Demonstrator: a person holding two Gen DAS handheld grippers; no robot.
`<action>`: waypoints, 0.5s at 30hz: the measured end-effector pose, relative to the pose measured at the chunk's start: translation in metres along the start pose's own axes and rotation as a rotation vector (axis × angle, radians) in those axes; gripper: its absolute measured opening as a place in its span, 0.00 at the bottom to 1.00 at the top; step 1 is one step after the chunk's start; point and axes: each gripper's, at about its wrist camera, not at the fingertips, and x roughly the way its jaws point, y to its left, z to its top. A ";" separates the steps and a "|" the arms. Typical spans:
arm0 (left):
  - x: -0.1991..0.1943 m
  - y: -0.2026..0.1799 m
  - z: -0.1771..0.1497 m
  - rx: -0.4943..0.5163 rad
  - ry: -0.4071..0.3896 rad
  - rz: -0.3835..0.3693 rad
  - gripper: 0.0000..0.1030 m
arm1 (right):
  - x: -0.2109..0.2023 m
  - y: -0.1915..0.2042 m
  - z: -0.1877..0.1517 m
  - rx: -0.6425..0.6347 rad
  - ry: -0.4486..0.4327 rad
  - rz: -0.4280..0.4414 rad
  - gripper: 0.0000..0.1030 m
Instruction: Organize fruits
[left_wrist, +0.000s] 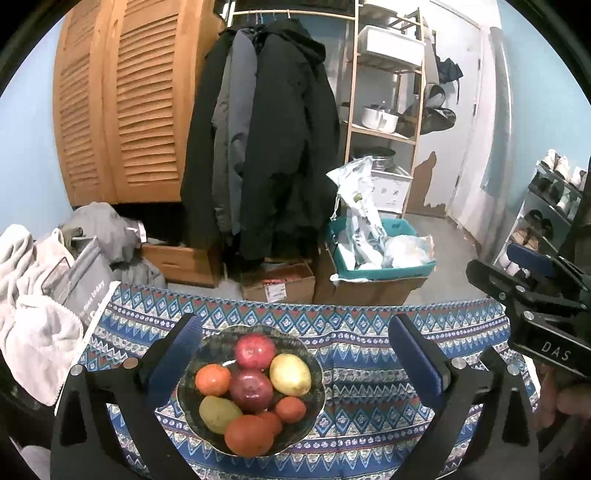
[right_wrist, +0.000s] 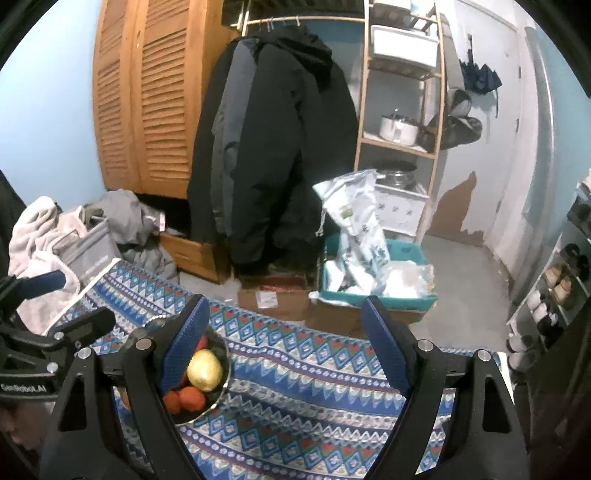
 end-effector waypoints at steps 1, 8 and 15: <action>0.000 -0.001 0.001 0.000 0.000 -0.001 0.99 | -0.001 -0.002 0.000 -0.002 -0.006 -0.008 0.81; 0.005 -0.013 0.006 0.023 0.009 0.001 0.99 | -0.008 -0.015 -0.003 -0.017 -0.022 -0.051 0.81; 0.008 -0.021 0.007 0.034 0.015 0.002 0.99 | -0.006 -0.029 -0.008 0.001 -0.006 -0.069 0.81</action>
